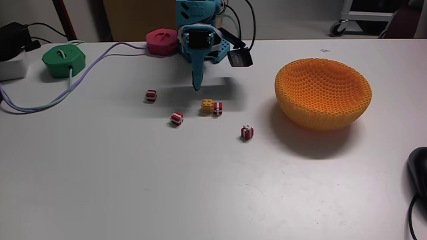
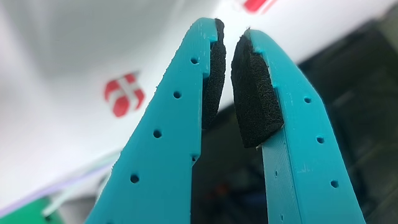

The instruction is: Place cube pieces into the yellow basket

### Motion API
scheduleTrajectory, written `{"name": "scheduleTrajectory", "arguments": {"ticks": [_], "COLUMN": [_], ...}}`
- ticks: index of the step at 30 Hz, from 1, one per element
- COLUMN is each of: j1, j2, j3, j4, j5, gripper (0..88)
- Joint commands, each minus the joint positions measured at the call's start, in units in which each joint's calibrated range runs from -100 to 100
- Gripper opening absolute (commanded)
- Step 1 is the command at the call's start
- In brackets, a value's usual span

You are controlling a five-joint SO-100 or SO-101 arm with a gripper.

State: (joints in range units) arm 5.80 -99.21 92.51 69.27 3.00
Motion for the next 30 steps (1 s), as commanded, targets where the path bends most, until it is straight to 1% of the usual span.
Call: {"name": "scheduleTrajectory", "arguments": {"ticks": [1, 4, 9, 10, 14, 16, 20, 21, 22, 23, 24, 26, 29, 30], "j1": [-0.2, -0.6, -1.1, -1.1, -1.7, -1.8, -2.0, -2.3, -2.7, -3.6, -4.2, -5.2, -7.3, -7.9], "j2": [5.0, 3.9, 3.0, 3.4, 11.7, 18.5, 28.8, 30.5, 31.9, 33.4, 35.2, 39.6, 48.9, 52.1], "j3": [-2.0, -1.9, -1.8, -1.8, -7.0, -13.3, -21.5, -23.1, -24.2, -25.1, -26.0, -26.9, -29.6, -30.8], "j4": [-2.0, -1.4, -1.0, -1.1, -2.5, 1.4, 0.6, 0.2, -0.3, -0.9, -1.2, -3.0, -4.8, -5.2], "j5": [0.9, 0.7, -1.6, -3.4, -13.7, -15.9, -14.3, -14.6, -15.5, -16.3, -17.3, -21.2, -26.7, -27.8], "gripper": [15.1, 15.1, 15.0, 15.0, 14.9, 14.5, 14.2, 12.1, 6.1, 5.0, 6.3, 7.2, 13.4, 15.8]}}
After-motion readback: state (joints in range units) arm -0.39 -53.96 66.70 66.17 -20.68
